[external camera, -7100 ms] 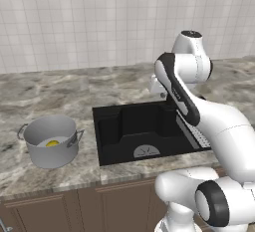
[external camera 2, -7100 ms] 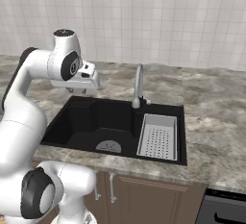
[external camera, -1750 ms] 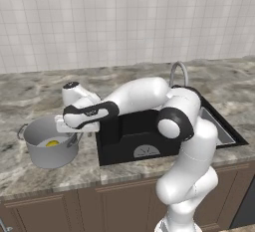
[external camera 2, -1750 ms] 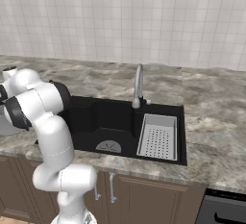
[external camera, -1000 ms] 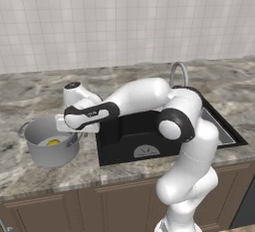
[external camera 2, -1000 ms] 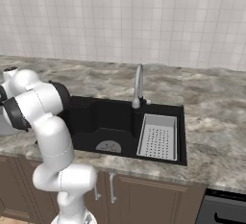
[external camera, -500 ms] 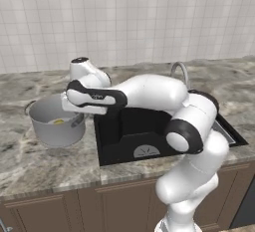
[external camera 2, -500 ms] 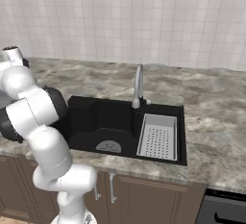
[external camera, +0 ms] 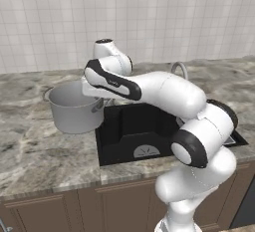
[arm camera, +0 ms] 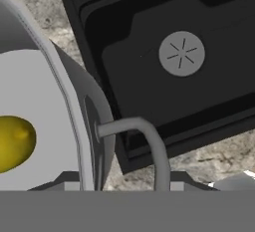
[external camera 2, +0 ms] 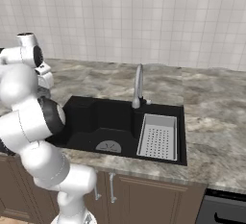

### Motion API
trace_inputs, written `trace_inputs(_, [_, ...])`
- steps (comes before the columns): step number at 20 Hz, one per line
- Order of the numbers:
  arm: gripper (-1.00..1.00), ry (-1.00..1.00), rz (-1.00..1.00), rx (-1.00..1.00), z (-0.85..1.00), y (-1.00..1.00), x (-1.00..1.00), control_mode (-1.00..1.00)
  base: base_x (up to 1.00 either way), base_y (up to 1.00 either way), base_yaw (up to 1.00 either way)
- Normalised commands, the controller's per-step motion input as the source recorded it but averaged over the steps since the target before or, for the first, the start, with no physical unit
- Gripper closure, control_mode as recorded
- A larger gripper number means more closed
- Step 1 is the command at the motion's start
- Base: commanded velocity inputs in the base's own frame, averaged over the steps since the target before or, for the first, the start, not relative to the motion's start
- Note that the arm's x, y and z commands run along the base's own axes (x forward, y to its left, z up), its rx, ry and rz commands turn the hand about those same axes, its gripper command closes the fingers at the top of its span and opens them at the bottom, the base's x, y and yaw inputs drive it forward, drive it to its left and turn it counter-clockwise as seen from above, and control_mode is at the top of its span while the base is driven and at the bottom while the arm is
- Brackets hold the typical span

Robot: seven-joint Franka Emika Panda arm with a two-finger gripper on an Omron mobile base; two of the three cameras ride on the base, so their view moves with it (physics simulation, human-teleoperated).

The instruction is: Dump the lemon from the pot into the sink. Then turn on the water and wash the lemon. Then turn off the water and put the lemon back in the pot.

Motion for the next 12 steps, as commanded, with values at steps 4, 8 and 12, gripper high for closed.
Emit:
trace_inputs(4, [1.00,0.00,0.00,0.00,0.17,-0.69,0.00,-1.00,0.00,0.00,0.00])
trace_inputs(8, [1.00,0.00,0.00,0.00,0.00,-0.64,0.01,-1.00,0.00,0.00,0.00])
trace_inputs(12, [1.00,-0.01,0.00,0.00,0.00,-0.62,0.00,-1.00,0.00,0.00,0.00])
